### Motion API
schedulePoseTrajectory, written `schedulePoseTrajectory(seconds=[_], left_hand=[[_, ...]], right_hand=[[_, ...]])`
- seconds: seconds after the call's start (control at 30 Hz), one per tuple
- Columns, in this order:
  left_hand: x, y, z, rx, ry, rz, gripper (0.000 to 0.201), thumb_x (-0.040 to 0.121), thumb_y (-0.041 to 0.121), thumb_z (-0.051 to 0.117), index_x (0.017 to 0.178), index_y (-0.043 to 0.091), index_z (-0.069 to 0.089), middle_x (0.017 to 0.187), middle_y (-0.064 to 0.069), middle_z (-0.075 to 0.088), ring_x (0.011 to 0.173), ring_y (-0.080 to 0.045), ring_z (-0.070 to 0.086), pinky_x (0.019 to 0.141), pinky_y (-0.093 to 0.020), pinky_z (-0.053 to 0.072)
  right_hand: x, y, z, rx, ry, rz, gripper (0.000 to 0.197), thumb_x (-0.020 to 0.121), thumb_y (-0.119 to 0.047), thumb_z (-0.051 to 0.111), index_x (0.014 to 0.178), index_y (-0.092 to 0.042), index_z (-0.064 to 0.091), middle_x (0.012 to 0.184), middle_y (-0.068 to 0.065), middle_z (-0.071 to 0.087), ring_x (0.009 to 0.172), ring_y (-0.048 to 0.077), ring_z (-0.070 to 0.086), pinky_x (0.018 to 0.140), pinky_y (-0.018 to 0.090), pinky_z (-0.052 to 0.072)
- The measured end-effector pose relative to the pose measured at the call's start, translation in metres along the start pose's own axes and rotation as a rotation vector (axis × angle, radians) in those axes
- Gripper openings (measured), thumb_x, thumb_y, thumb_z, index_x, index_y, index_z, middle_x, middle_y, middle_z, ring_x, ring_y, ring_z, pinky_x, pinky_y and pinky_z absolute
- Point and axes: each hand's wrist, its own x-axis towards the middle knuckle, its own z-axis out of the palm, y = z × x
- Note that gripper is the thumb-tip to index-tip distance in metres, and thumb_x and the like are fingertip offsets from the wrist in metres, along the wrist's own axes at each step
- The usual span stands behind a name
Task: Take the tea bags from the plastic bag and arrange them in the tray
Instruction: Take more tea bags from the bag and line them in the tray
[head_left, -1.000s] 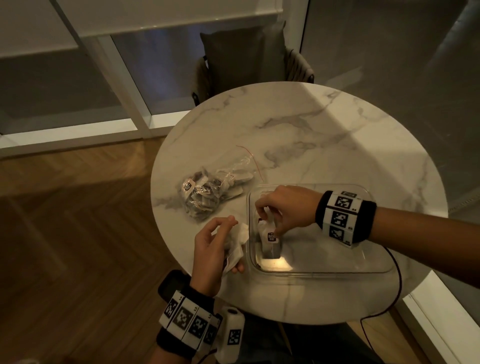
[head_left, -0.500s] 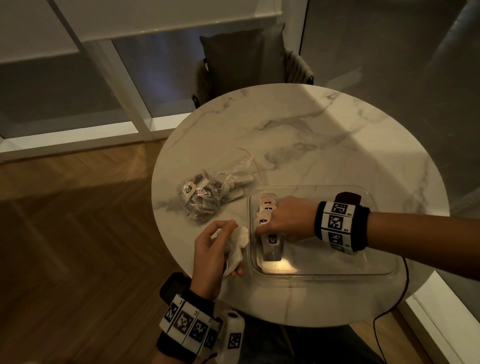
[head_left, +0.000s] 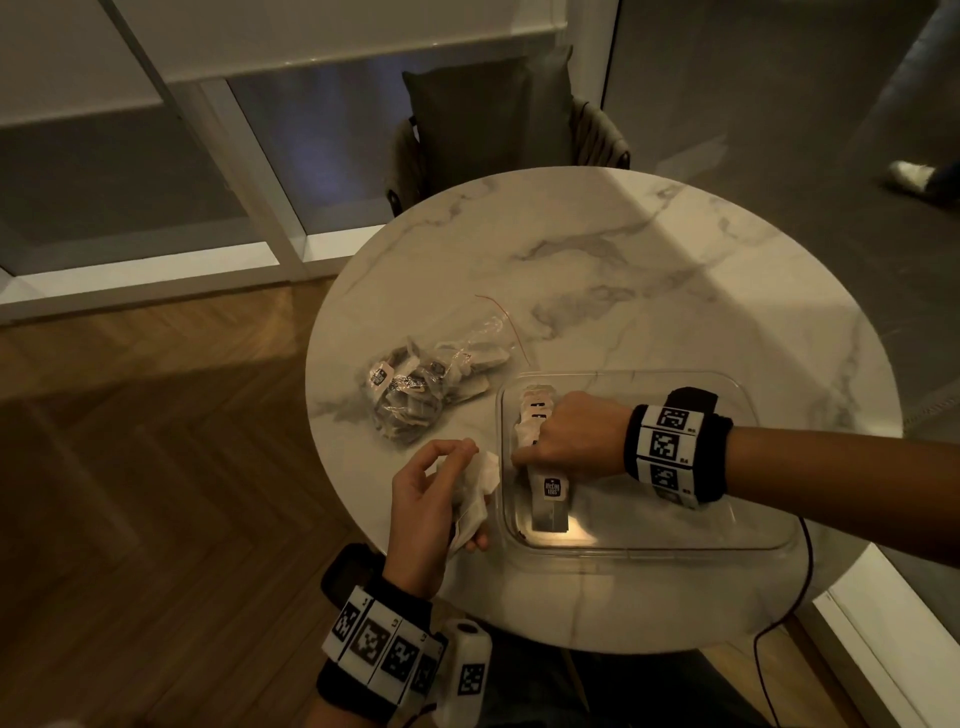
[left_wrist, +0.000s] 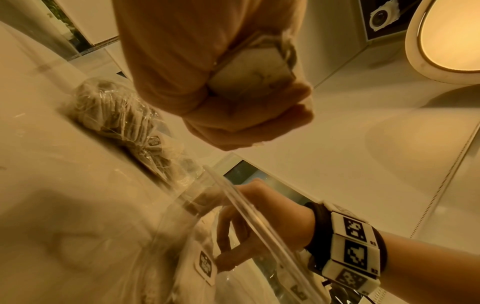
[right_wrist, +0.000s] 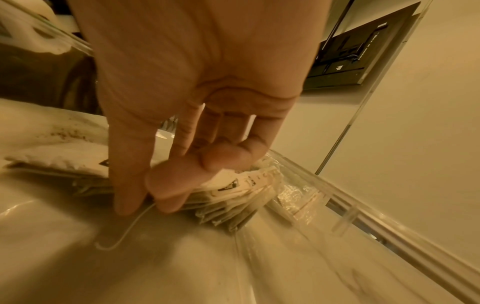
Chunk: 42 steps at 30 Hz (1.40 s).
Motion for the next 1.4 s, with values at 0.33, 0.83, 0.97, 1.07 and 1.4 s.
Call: schedulePoseTrajectory(seconds=[0.33,0.83,0.97,1.07,1.4], left_hand=[[-0.001,-0.001,-0.002,-0.009,-0.011,0.009,0.025,0.095,0.023,0.057,0.095,-0.002,0.06,0.059,-0.017,0.057,0.034,-0.023,0.044,0.033,-0.022,0.038],[-0.002,-0.001,0.0,0.009,-0.057,-0.007,0.028,0.097,0.02,0.055,0.096,-0.008,0.058,0.059,-0.019,0.056,0.029,-0.021,0.041,0.033,-0.02,0.037],[-0.001,-0.002,-0.002,0.016,-0.052,-0.02,0.025,0.098,0.018,0.054,0.097,-0.007,0.059,0.059,-0.017,0.057,0.03,-0.021,0.042,0.032,-0.02,0.036],[-0.001,-0.002,-0.002,0.011,-0.062,-0.02,0.026,0.098,0.019,0.054,0.096,-0.007,0.058,0.059,-0.017,0.056,0.029,-0.02,0.041,0.033,-0.02,0.036],[-0.001,-0.002,-0.003,0.023,-0.074,-0.013,0.027,0.097,0.021,0.054,0.096,-0.006,0.059,0.059,-0.017,0.057,0.03,-0.022,0.042,0.034,-0.02,0.037]], right_hand=[[-0.008,0.01,0.003,0.072,0.045,0.035,0.043,0.096,-0.025,0.05,0.138,-0.029,0.04,0.106,0.007,0.066,0.091,0.03,0.063,0.065,0.031,0.037],[-0.002,-0.007,0.02,0.128,-0.06,-0.133,0.038,0.089,-0.033,0.061,0.127,-0.033,0.058,0.098,0.003,0.07,0.089,0.027,0.065,0.067,0.029,0.036],[0.0,0.0,0.017,0.04,0.066,-0.149,0.027,0.088,-0.024,0.063,0.114,-0.026,0.068,0.092,0.007,0.07,0.082,0.03,0.067,0.06,0.029,0.036],[-0.003,0.003,0.012,-0.055,0.136,-0.15,0.025,0.067,-0.023,0.084,0.089,-0.026,0.073,0.063,0.0,0.066,0.053,0.021,0.065,0.047,0.02,0.028],[0.005,0.0,0.024,-0.13,0.145,-0.085,0.014,0.076,-0.026,0.067,0.086,-0.034,0.071,0.077,-0.007,0.068,0.065,0.011,0.065,0.045,0.024,0.025]])
